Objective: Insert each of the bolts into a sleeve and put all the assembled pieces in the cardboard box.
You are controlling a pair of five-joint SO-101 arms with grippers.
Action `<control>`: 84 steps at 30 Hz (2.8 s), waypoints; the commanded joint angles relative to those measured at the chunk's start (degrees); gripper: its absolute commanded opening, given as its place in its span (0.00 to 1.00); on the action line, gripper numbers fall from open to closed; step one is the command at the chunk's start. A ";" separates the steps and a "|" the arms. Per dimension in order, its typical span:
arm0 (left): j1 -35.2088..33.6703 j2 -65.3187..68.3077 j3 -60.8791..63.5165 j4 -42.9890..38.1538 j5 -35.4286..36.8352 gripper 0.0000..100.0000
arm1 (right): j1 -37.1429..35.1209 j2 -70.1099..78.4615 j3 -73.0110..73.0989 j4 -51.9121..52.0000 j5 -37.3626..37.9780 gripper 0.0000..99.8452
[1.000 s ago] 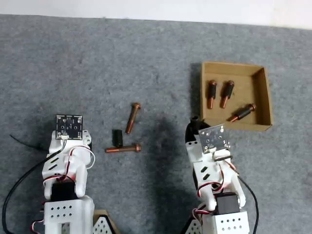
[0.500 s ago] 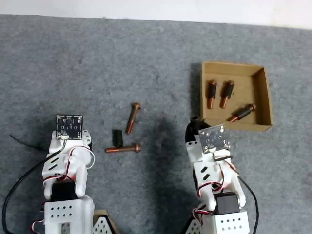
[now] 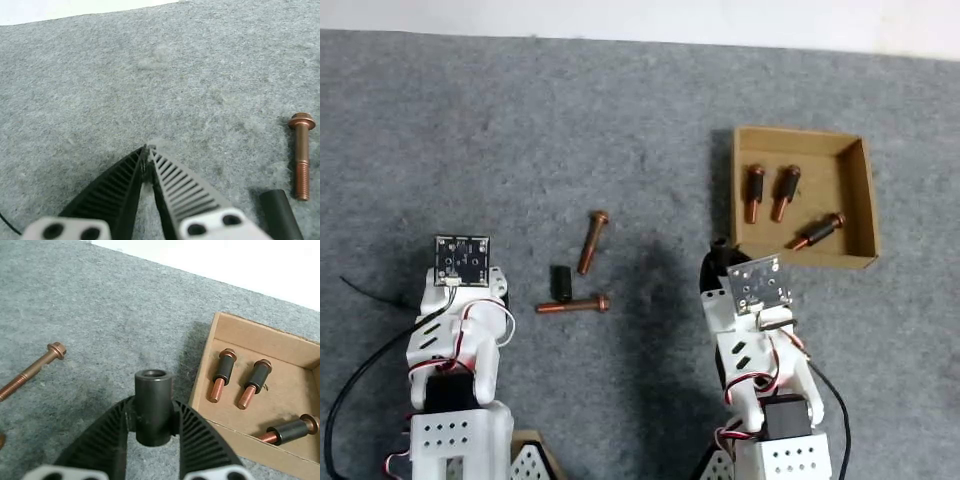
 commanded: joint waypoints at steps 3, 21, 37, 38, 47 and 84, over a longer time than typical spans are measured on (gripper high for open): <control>0.92 -0.84 -0.31 -1.05 -0.26 0.01 | 0.57 -0.92 4.88 -1.63 -0.18 0.00; 0.92 -0.13 -4.44 0.70 0.00 0.01 | 0.57 -0.92 5.05 -1.63 -0.18 0.00; 5.32 -0.13 -4.09 1.23 -0.18 0.07 | 0.57 -0.92 5.05 -1.63 -0.18 0.00; 5.32 -0.13 -4.09 1.14 -0.09 0.07 | 0.57 -0.92 5.05 -1.63 -0.18 0.00; 8.22 -0.13 -2.95 1.14 -0.26 0.08 | 0.57 -0.92 5.05 -1.63 -0.18 0.00; 5.41 24.75 -12.70 -2.81 -0.26 0.08 | 0.57 -0.92 5.14 -1.63 -0.18 0.00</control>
